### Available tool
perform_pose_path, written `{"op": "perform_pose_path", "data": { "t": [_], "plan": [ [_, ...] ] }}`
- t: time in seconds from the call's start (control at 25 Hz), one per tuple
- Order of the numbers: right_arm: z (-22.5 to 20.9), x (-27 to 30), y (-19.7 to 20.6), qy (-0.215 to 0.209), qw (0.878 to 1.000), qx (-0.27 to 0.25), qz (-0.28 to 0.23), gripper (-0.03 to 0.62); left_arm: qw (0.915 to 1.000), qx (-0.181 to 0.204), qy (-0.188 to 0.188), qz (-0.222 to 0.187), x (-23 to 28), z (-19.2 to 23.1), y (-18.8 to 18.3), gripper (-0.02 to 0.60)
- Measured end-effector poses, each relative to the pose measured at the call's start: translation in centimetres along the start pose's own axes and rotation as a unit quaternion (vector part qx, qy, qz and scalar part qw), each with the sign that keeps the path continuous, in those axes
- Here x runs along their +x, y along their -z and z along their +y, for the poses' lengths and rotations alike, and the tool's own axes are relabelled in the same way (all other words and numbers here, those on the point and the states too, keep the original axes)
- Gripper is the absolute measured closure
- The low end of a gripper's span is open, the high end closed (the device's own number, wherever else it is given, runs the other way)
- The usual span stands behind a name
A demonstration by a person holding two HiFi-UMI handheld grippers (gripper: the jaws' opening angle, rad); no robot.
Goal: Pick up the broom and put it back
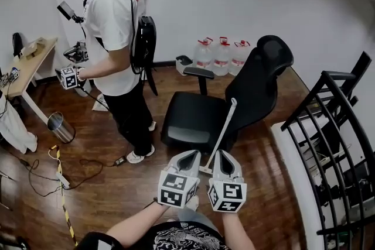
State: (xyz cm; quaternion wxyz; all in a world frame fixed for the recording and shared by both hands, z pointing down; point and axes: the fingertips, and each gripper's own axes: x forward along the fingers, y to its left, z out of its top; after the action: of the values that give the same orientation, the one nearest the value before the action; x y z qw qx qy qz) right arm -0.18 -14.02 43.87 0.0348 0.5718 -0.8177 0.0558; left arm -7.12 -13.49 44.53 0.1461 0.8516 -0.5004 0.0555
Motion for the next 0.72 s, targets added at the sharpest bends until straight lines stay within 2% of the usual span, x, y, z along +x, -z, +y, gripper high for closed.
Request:
{"op": "perform_pose_path", "data": {
  "t": [0.36, 0.72],
  "plan": [
    [2.6, -5.0, 0.2, -0.001, 1.000, -0.010, -0.006, 0.594, 0.9999, -0.005, 0.008, -0.013, -4.2, -2.3, 1.3, 0.577],
    [2.8, -6.2, 0.1, -0.003, 1.000, -0.022, -0.008, 0.594, 0.9997, -0.001, 0.005, -0.024, -4.9, -2.9, 1.2, 0.577]
  ]
}}
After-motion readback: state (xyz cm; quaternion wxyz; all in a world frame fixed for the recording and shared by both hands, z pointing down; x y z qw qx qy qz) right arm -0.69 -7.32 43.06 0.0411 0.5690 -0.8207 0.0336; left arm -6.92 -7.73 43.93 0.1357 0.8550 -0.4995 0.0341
